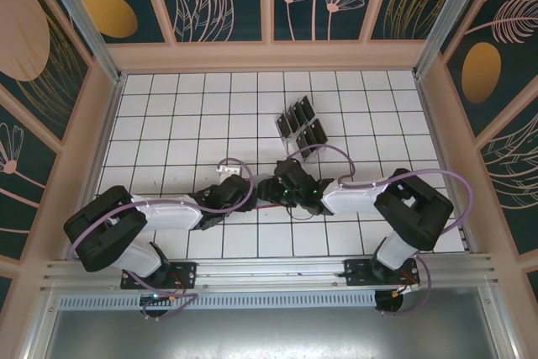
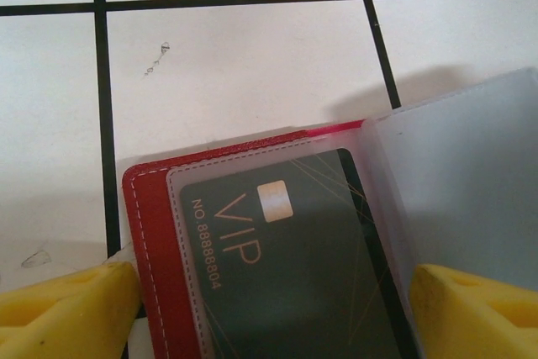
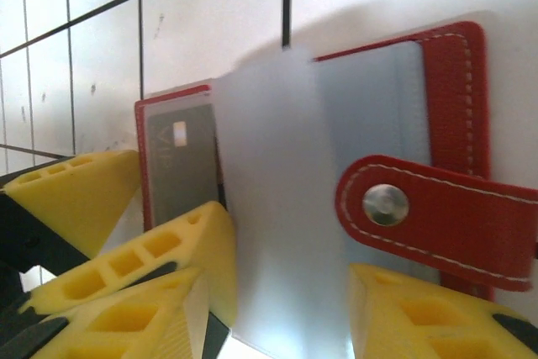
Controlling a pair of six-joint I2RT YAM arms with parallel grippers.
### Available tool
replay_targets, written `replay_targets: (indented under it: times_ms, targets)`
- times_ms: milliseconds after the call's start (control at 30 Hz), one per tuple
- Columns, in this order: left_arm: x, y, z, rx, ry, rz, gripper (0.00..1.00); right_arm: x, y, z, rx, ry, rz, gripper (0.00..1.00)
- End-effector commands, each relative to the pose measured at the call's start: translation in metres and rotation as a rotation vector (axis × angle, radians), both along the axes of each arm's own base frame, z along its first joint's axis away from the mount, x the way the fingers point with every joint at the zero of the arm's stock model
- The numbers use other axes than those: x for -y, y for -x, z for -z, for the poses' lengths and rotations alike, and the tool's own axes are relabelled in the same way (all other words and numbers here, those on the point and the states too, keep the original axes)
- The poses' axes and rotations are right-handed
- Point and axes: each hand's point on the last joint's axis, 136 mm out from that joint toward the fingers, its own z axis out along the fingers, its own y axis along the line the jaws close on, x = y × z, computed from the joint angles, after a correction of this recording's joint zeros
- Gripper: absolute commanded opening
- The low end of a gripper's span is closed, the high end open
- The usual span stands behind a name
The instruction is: Put the credit cards into the card holder
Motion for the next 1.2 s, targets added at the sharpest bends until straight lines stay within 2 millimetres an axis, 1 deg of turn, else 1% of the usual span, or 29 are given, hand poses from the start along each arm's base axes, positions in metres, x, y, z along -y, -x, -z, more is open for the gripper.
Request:
replay_targets:
  times_ms: [0,167,233,367,533,667,900,967,1067,1167]
  targets:
    - [-0.032,0.012,0.007,-0.026,-0.066,-0.074,0.88,-0.017,-0.006,-0.019,0.034,-0.058,-0.016,0.46]
    - [-0.056,0.009,-0.040,0.114,0.042,-0.206,0.97,-0.030,-0.009,-0.029,0.038,-0.082,-0.034,0.46]
    - [-0.063,0.010,-0.055,0.148,0.089,-0.238,0.98,-0.037,-0.011,-0.030,0.036,-0.081,-0.048,0.47]
    - [-0.068,0.013,-0.073,0.179,0.157,-0.270,0.99,-0.051,-0.015,-0.024,0.022,-0.064,-0.072,0.47]
    - [-0.070,0.013,-0.091,0.211,0.248,-0.304,0.99,-0.069,-0.017,-0.004,-0.023,-0.029,-0.107,0.47]
    - [-0.074,0.014,-0.098,0.236,0.301,-0.324,0.99,-0.075,-0.020,0.010,-0.053,0.000,-0.106,0.47]
    - [-0.071,0.018,-0.093,0.215,0.321,-0.305,0.99,-0.079,-0.017,0.015,-0.080,0.002,-0.106,0.47]
    - [-0.070,0.020,-0.090,0.207,0.324,-0.301,0.99,-0.080,-0.016,0.014,-0.085,-0.005,-0.109,0.47]
    - [-0.069,0.021,-0.087,0.194,0.324,-0.295,0.98,-0.086,-0.016,0.007,-0.081,-0.037,-0.124,0.47]
    - [-0.070,0.022,-0.087,0.189,0.311,-0.292,0.99,-0.093,-0.015,-0.010,-0.050,-0.079,-0.145,0.49]
